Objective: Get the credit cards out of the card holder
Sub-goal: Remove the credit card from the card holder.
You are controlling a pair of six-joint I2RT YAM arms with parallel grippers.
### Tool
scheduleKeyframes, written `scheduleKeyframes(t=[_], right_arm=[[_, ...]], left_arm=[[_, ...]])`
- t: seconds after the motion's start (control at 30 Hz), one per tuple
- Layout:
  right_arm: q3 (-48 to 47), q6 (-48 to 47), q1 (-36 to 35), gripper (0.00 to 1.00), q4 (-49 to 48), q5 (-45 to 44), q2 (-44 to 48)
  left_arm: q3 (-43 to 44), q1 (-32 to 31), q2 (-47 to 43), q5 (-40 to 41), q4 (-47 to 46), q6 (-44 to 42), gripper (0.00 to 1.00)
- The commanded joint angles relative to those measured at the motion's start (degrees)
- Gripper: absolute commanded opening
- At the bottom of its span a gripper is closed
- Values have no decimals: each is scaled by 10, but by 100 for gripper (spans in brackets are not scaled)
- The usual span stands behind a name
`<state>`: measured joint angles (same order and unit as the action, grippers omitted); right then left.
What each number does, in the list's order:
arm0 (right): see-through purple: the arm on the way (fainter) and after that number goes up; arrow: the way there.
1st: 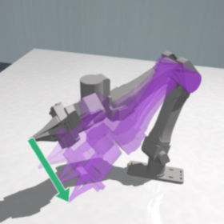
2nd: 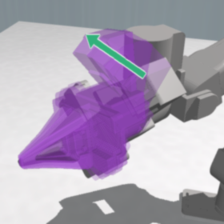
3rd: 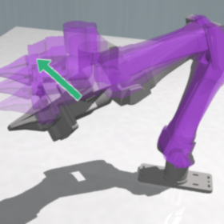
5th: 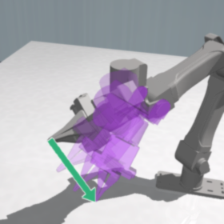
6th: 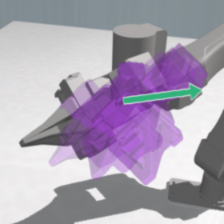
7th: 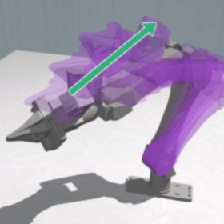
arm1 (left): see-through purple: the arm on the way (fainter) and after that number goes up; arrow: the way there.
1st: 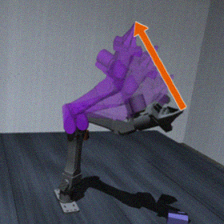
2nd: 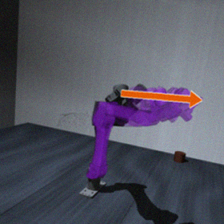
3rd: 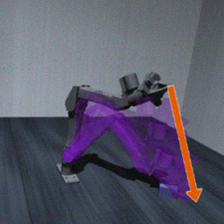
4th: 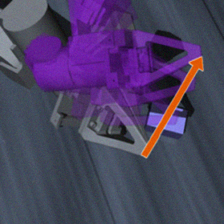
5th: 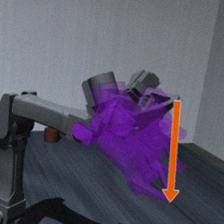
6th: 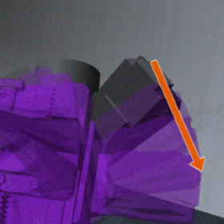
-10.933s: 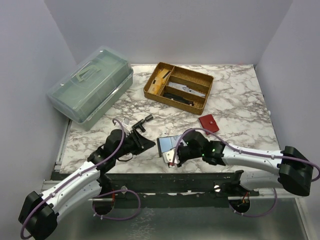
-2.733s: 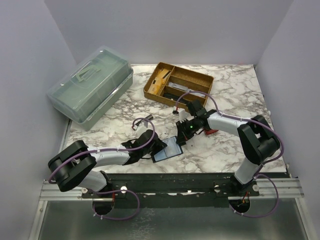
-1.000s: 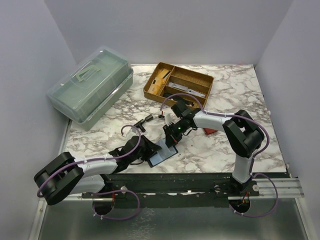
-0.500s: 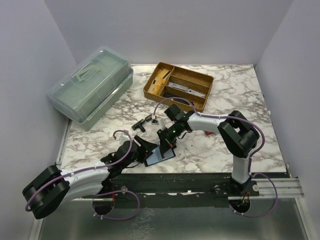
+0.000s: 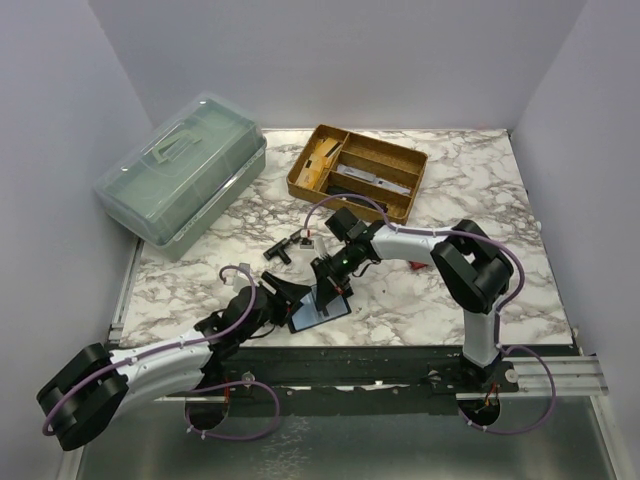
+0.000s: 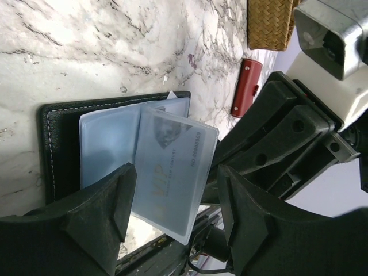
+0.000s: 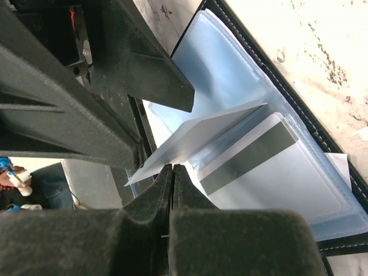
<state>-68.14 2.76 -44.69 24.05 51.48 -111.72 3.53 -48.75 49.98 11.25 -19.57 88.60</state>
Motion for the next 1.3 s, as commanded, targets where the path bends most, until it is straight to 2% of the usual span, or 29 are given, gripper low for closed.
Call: scheduleKeyframes(t=[0.0, 0.33, 0.4, 0.47, 0.6, 0.73, 0.8, 0.97, 1.13, 1.27], right_arm=[[-18, 4, -10, 0, 10, 14, -22], [-27, 5, -17, 0, 9, 27, -28], [-26, 4, -17, 0, 10, 26, -26], [-24, 0, -17, 0, 11, 17, -21], [-11, -41, -16, 0, 18, -7, 9], [3, -89, 1, 0, 36, 8, 52], [5, -116, 23, 3, 50, 44, 73], [20, -140, 64, 21, 51, 132, 113], [41, -80, 85, 35, 10, 214, 125], [48, -35, 102, 40, -16, 245, 127]], left_arm=[[-12, 2, -19, 15, -14, 8, 65], [-21, 2, -12, 12, -14, 17, 61], [-16, 2, 1, 11, -12, 15, 54], [-13, 2, 13, 7, -10, 14, 42], [-6, 2, 26, -1, -4, 4, 11], [-5, 3, 12, -2, 3, -15, 0], [-8, 3, -5, -4, -6, -44, 0], [-22, 3, -70, -4, -70, -171, 0], [-11, 4, -109, -17, -109, -260, 0], [-1, 4, -91, -39, -146, -290, 0]])
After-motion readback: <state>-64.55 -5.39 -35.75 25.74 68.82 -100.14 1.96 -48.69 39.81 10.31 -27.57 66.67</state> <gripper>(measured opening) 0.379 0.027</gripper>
